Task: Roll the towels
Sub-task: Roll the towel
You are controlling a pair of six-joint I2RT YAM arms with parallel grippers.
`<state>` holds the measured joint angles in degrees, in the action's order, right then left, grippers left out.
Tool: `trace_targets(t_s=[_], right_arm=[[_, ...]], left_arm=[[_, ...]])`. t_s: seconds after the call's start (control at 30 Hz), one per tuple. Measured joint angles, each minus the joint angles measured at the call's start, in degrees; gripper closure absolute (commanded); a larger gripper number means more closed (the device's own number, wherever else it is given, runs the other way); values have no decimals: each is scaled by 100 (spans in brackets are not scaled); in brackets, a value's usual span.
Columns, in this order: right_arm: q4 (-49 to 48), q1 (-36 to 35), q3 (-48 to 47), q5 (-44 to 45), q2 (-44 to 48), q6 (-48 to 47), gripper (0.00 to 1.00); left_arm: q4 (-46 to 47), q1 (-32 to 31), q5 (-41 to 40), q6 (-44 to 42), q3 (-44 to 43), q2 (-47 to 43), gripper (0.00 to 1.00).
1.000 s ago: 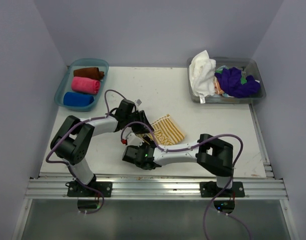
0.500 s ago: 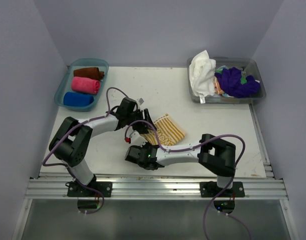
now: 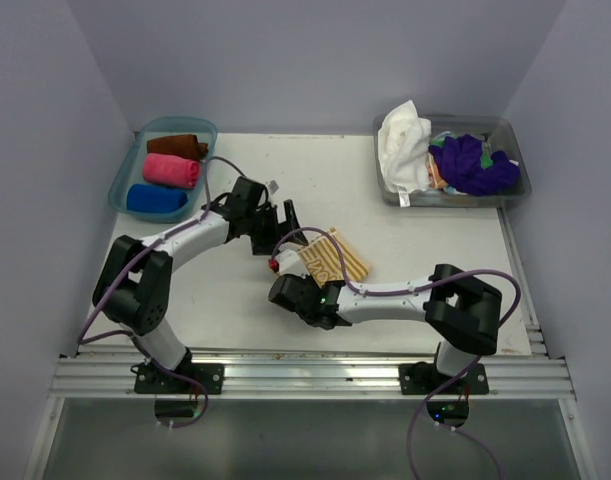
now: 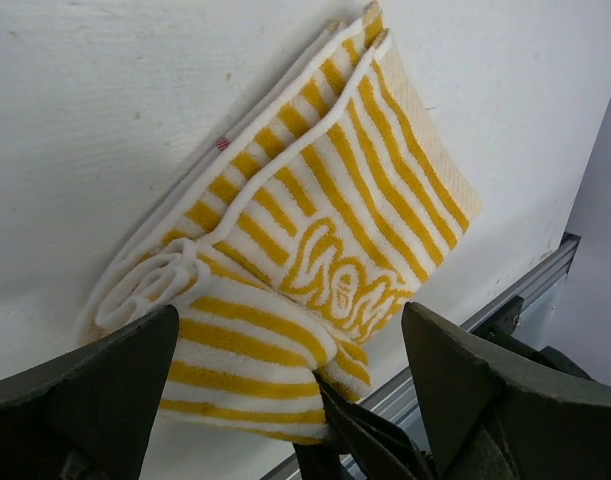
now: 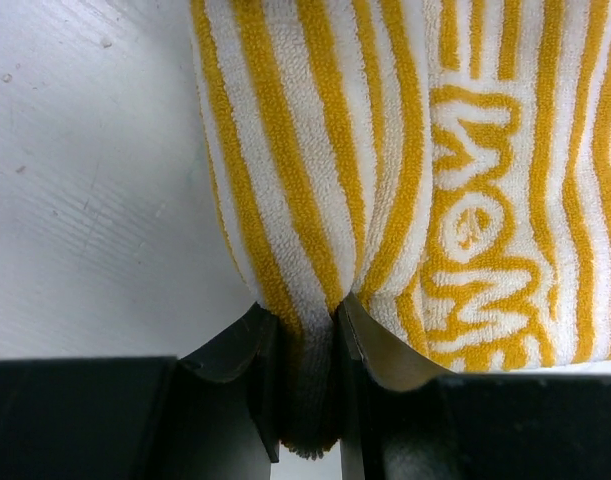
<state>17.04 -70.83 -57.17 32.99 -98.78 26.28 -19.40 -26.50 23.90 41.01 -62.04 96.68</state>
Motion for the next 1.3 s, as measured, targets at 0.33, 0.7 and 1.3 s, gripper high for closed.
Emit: trace_targets(t_s=[0.33,0.7,1.3], right_arm=[[-168,116,114,-256,92,219,99],[-372,264,319,-520,319,334,99],[-483,275,417,-577,398,334,99]], left_arm=[[-831,953,-540,59,542,-1488,3],[-70,940,46,752,2028,-1733,4],[2385,396,404,2094,2756,-1082,10]])
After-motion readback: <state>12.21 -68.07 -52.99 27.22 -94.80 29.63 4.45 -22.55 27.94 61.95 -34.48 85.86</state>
